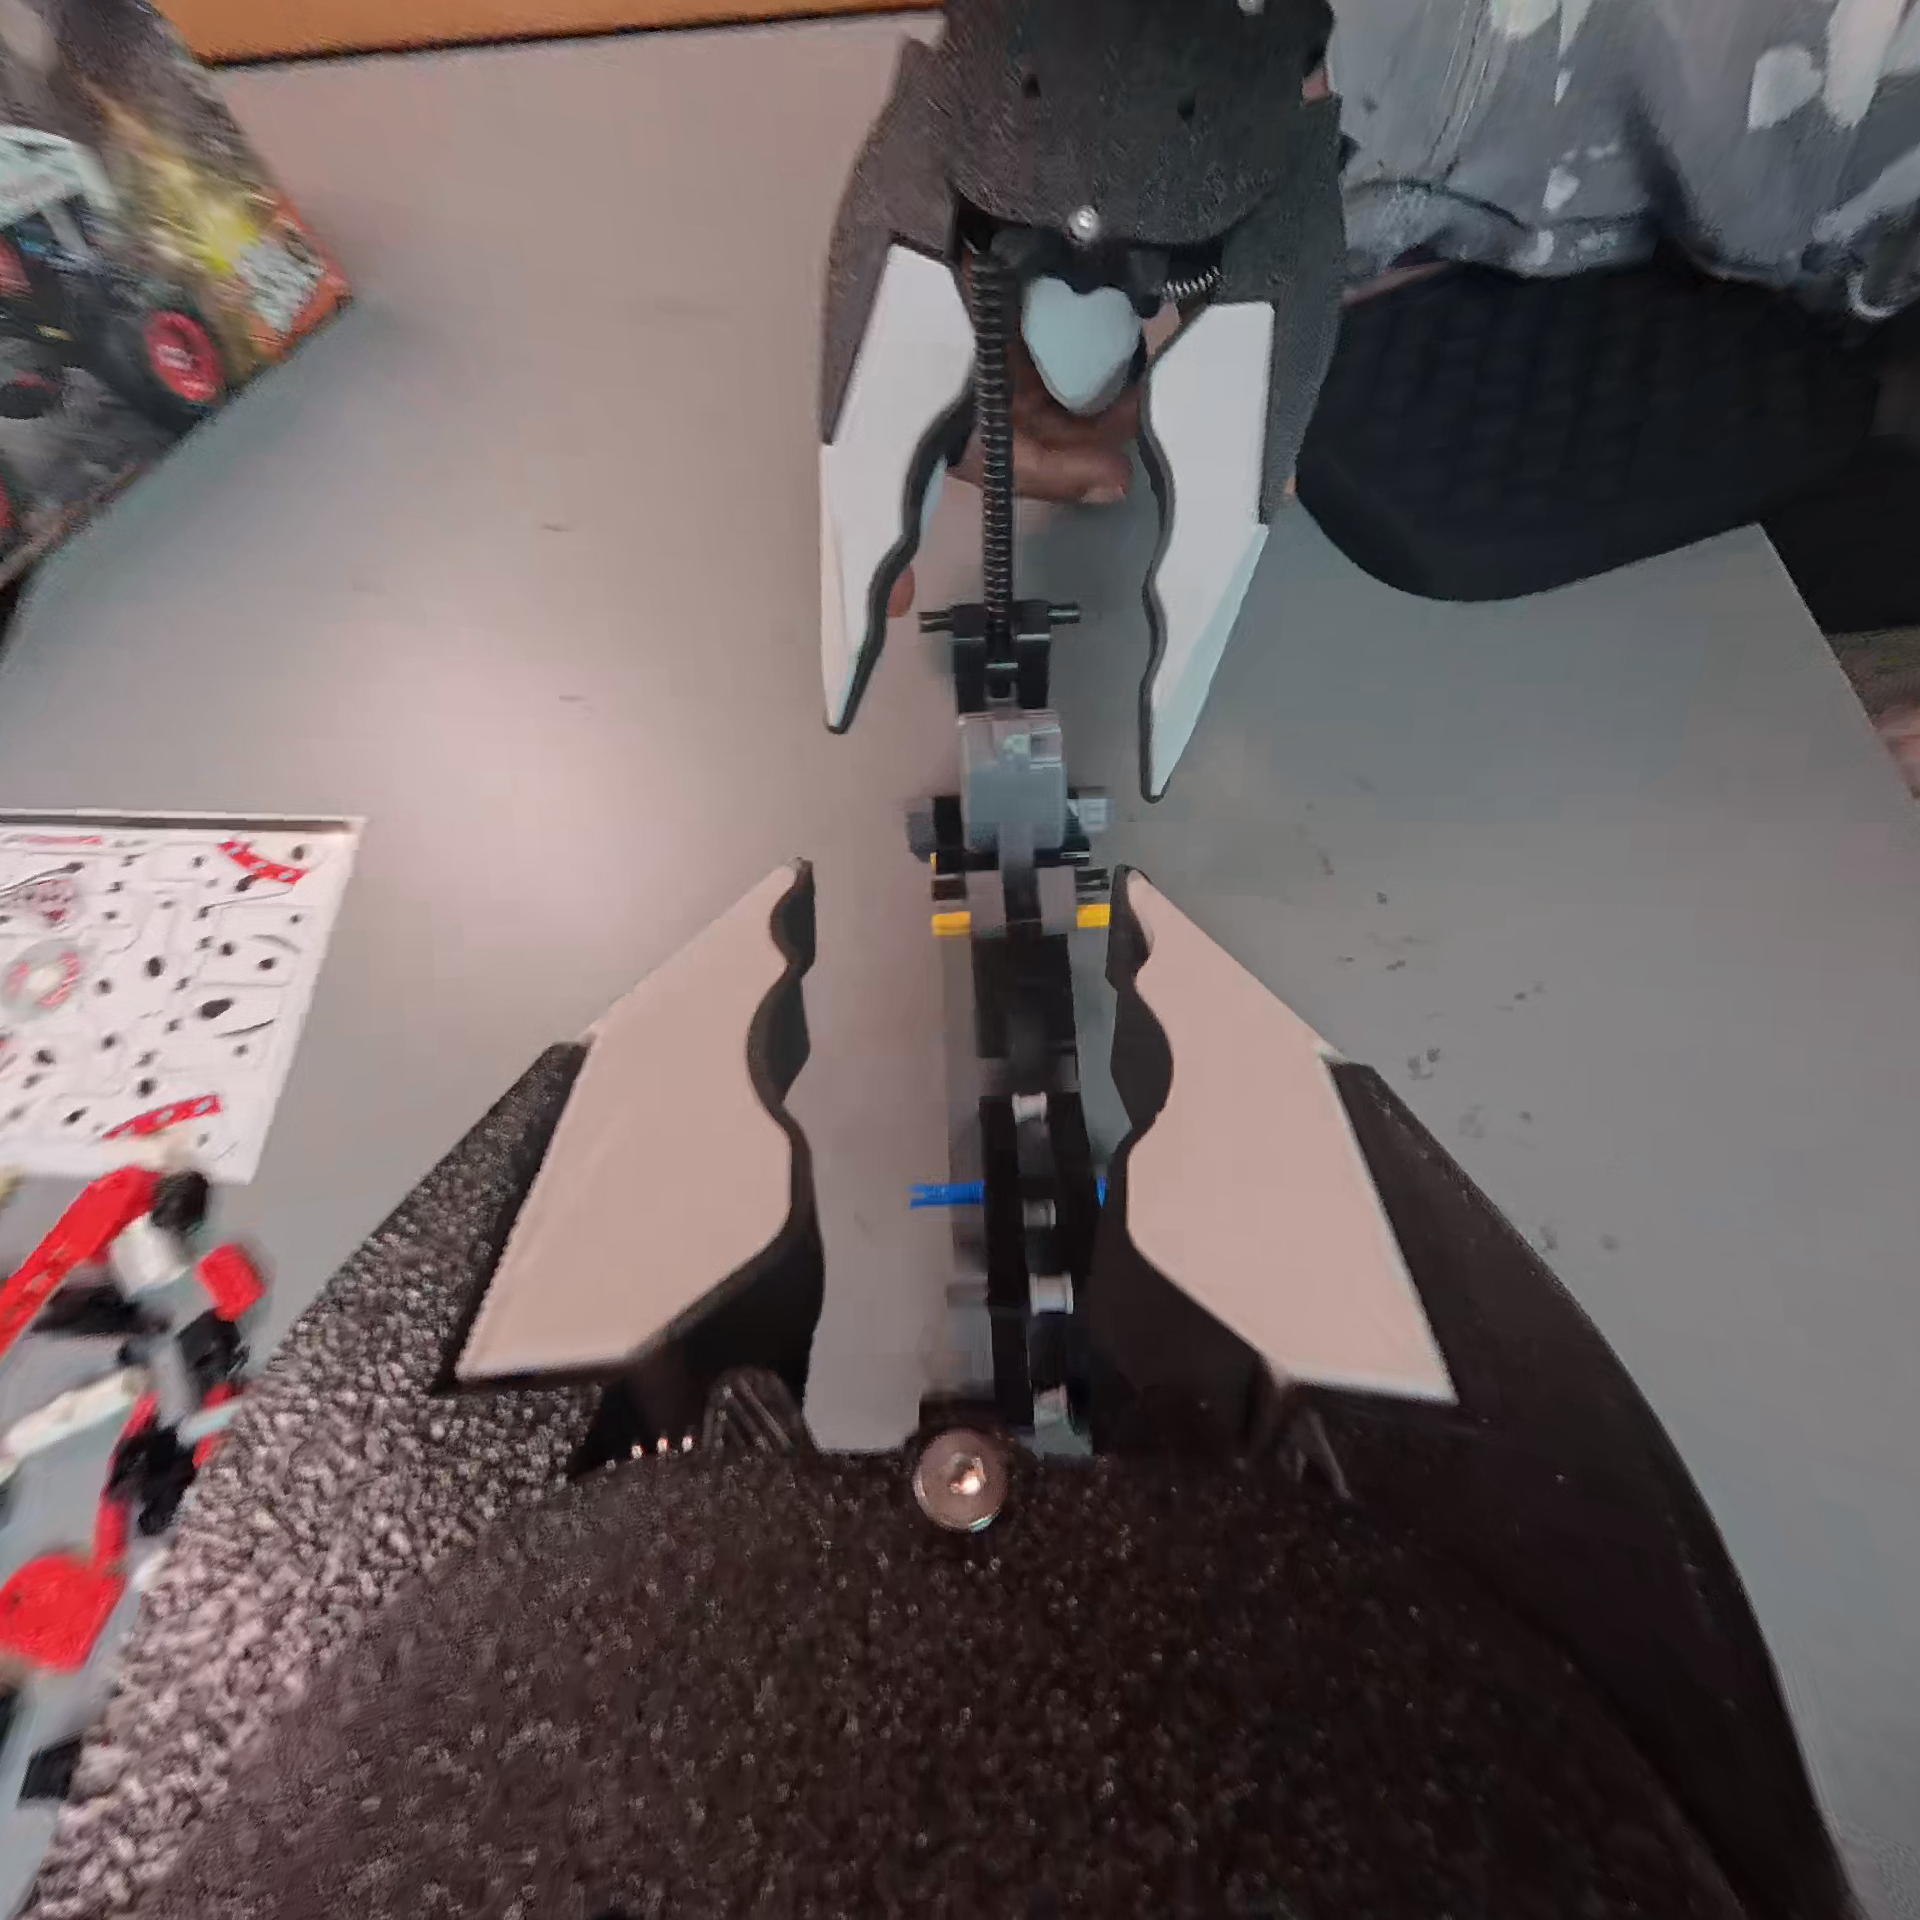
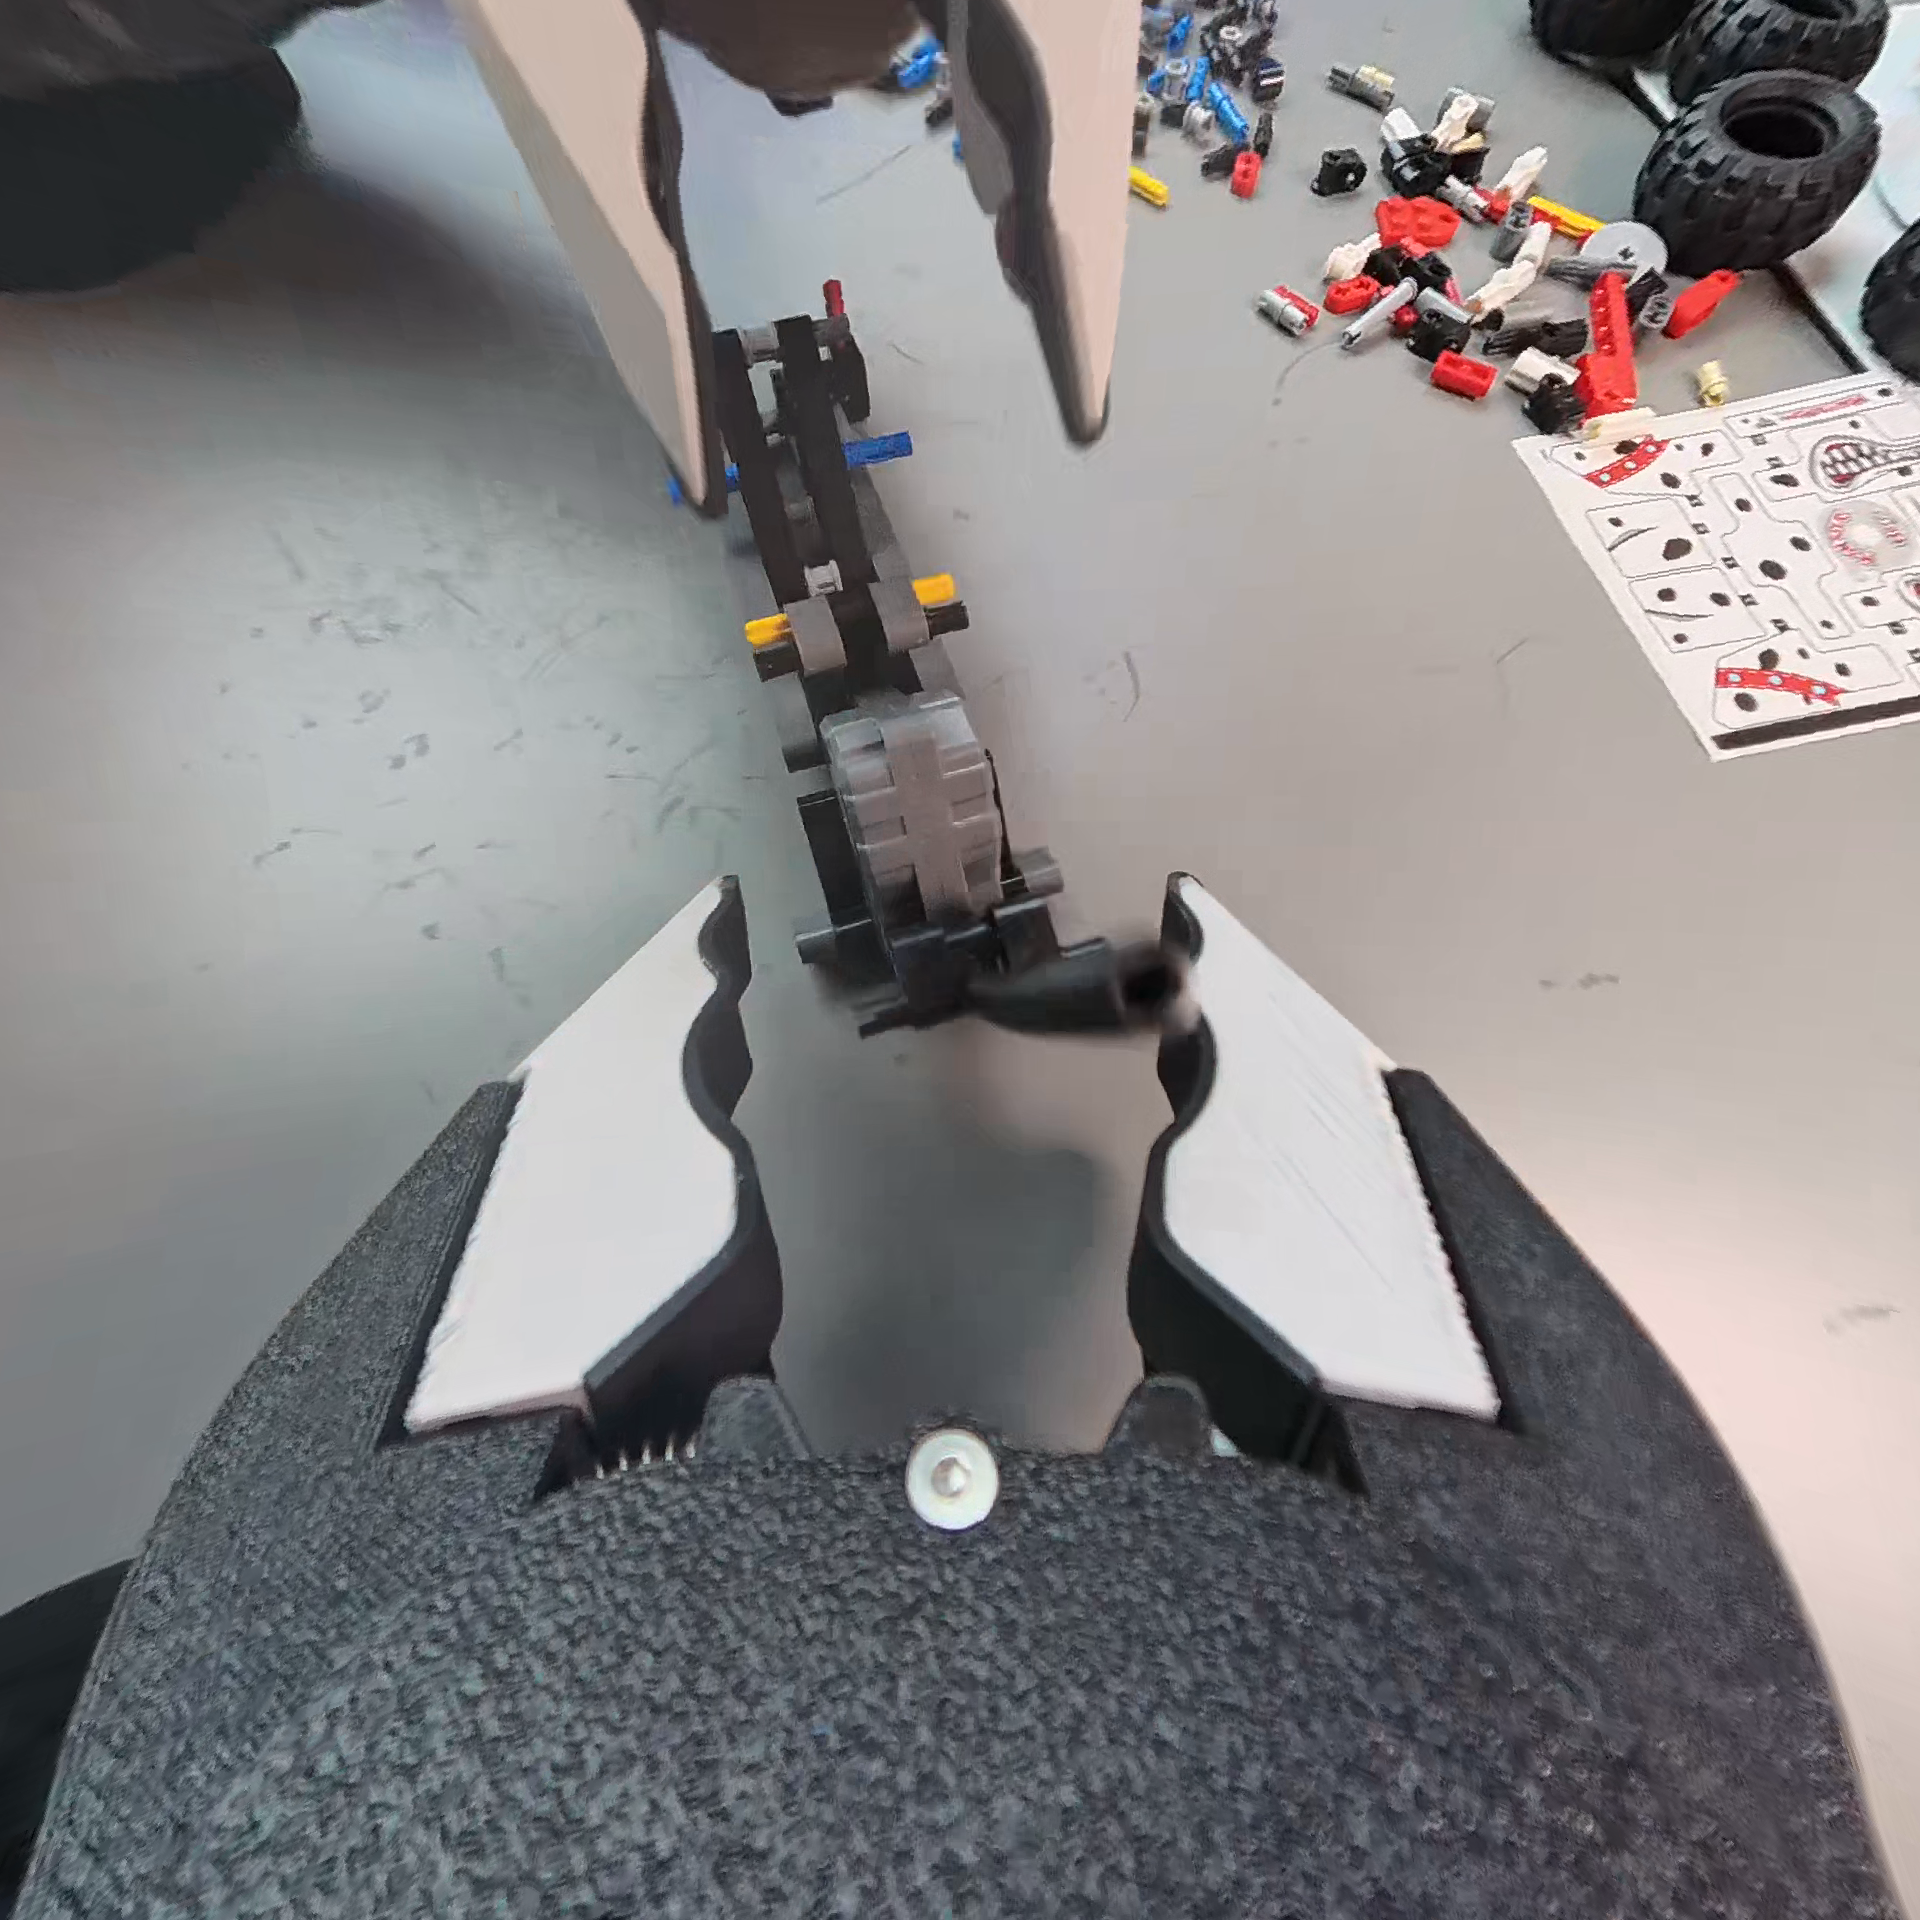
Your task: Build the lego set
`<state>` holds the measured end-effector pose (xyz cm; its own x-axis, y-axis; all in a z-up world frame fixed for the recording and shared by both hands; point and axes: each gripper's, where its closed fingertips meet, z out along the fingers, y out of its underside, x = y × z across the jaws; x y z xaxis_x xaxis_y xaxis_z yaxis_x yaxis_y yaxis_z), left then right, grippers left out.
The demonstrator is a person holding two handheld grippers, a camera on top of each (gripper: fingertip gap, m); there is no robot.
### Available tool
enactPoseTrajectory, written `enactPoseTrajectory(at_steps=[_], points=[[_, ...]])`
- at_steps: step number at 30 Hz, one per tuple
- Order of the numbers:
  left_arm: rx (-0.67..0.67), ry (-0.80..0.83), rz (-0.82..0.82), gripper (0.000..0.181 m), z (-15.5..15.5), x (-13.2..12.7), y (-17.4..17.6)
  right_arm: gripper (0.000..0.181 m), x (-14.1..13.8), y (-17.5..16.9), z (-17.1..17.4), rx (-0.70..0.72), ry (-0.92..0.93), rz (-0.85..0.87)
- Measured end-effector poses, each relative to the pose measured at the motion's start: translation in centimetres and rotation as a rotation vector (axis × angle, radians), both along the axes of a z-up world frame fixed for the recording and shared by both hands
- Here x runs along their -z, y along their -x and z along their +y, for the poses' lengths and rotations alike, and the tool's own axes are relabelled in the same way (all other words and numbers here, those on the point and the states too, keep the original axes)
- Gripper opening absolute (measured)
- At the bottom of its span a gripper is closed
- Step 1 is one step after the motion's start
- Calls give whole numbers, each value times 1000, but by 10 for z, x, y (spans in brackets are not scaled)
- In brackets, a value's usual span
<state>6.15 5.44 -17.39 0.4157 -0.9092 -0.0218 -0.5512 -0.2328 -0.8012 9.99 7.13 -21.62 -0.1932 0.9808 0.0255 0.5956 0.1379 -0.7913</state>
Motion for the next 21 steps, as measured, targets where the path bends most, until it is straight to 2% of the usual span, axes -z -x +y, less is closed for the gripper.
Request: enactPoseTrajectory(at_steps=[2,4,7,8,11,15,18,21], points=[[-136,-85,-86,57,1,-21,23,78,-12,0,1,-8,24,42],[-265,-128,-197,56,-4,-37,46,69,-25,-1,5,3,31,72],[-387,-134,-262,55,-19,-35,74,59,-41,1,3,-14,5,99],[-410,-126,-252,55,-23,-29,80,53,-43,3,4,-16,-23,85],[-425,-106,-213,56,-37,-14,85,52,-48,5,7,-36,-121,28],[-415,-111,-187,57,-50,-8,86,51,-71,5,17,-26,-168,36],[-445,-150,-206,55,-49,-15,91,50,-99,12,29,13,-193,140],[-553,-237,-270,51,-35,-36,108,49,-140,28,57,139,-209,321]])
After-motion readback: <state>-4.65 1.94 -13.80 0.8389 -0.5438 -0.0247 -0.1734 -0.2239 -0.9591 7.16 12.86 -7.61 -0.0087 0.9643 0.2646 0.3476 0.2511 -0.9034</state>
